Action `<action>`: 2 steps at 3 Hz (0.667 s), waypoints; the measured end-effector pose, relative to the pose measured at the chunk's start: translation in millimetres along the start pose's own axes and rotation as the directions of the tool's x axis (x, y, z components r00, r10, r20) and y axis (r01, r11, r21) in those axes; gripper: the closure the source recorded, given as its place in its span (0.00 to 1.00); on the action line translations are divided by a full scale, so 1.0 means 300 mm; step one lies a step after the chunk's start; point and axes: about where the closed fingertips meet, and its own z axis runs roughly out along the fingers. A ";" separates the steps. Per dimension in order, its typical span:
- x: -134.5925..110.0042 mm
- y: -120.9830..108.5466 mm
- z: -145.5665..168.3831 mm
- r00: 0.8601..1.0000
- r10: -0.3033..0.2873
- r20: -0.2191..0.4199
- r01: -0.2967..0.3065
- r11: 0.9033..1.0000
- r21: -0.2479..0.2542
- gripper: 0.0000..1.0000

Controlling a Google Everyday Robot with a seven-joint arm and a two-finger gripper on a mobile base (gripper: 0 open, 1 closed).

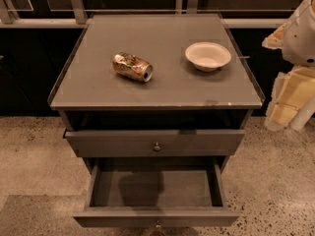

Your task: Place orange can into middle drawer

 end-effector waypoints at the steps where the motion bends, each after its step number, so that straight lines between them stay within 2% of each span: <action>1: 0.000 0.000 0.000 1.000 0.000 0.000 0.000 1.000 0.000 0.00; 2: -0.019 -0.019 0.007 0.999 0.025 0.048 -0.025 1.000 -0.002 0.00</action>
Offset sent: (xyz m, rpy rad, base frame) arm 0.0187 0.0090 -0.0032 0.1365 0.0002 -0.0268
